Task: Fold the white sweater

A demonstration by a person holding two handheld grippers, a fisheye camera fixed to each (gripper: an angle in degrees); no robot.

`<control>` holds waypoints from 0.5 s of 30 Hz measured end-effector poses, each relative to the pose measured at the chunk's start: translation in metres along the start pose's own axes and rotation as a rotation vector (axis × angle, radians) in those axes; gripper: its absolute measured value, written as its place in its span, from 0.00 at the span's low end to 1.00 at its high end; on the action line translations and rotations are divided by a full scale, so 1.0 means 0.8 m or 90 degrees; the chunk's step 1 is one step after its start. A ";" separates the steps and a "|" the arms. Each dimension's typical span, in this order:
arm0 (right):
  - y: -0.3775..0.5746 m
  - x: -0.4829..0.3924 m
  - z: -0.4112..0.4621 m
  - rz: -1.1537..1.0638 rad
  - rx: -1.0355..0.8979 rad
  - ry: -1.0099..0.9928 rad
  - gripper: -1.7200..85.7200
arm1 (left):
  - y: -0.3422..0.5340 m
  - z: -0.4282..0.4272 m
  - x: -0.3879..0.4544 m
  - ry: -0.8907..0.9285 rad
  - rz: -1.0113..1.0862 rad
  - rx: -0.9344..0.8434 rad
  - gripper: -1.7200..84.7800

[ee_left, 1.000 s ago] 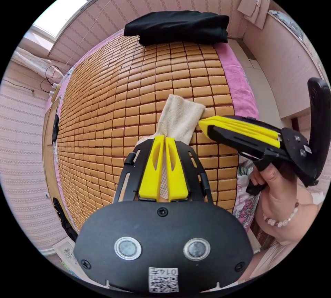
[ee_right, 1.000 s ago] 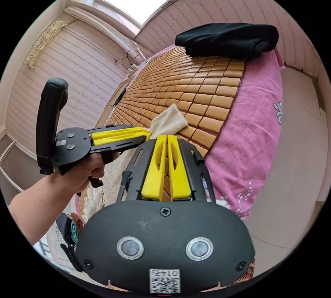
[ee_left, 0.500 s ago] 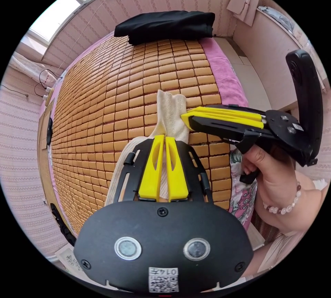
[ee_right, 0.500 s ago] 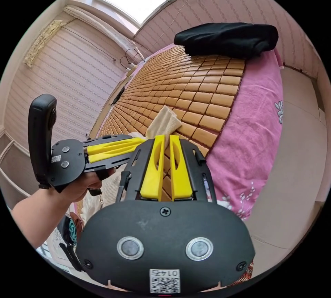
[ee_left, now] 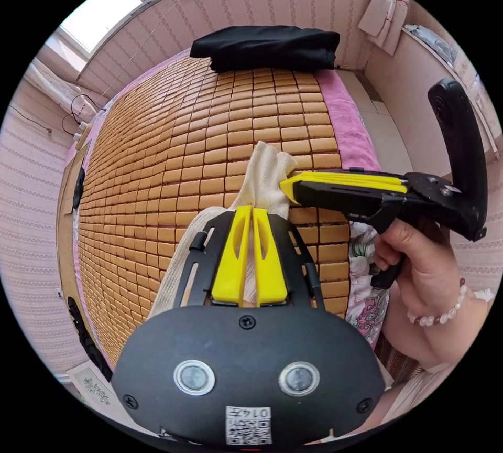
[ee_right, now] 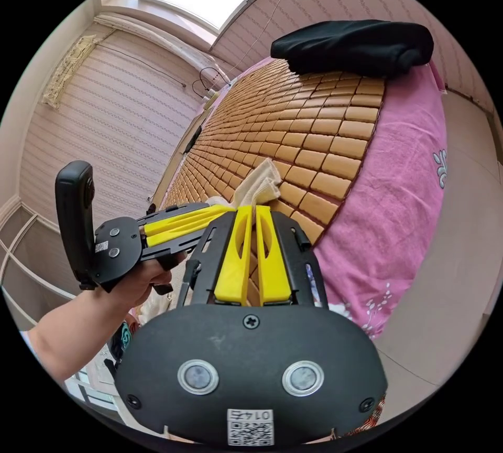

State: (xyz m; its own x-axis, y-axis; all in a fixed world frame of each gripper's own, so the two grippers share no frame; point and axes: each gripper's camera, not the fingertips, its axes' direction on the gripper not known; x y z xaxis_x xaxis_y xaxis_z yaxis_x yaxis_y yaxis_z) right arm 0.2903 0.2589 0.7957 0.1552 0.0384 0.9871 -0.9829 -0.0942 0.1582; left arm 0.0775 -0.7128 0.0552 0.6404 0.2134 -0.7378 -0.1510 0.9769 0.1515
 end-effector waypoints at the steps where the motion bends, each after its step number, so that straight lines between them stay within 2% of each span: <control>1: 0.000 -0.002 -0.005 0.003 0.001 0.001 0.03 | 0.006 -0.007 -0.001 -0.010 0.002 -0.002 0.01; 6: 0.008 -0.049 -0.017 -0.089 0.014 0.000 0.02 | 0.045 -0.057 -0.009 -0.027 -0.014 0.002 0.01; 10: 0.026 -0.099 -0.037 -0.180 0.058 -0.108 0.02 | 0.104 -0.117 -0.028 -0.061 -0.047 0.017 0.01; 15: 0.045 -0.192 -0.058 -0.292 0.022 -0.223 0.02 | 0.201 -0.200 -0.058 -0.098 -0.108 0.042 0.01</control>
State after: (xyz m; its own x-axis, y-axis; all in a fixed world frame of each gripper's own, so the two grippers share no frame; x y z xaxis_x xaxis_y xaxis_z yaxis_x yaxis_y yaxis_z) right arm 0.2267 0.2954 0.6489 0.5934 -0.2478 0.7658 -0.8049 -0.1783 0.5660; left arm -0.0969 -0.5678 0.0089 0.7600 0.0413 -0.6486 0.0144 0.9967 0.0804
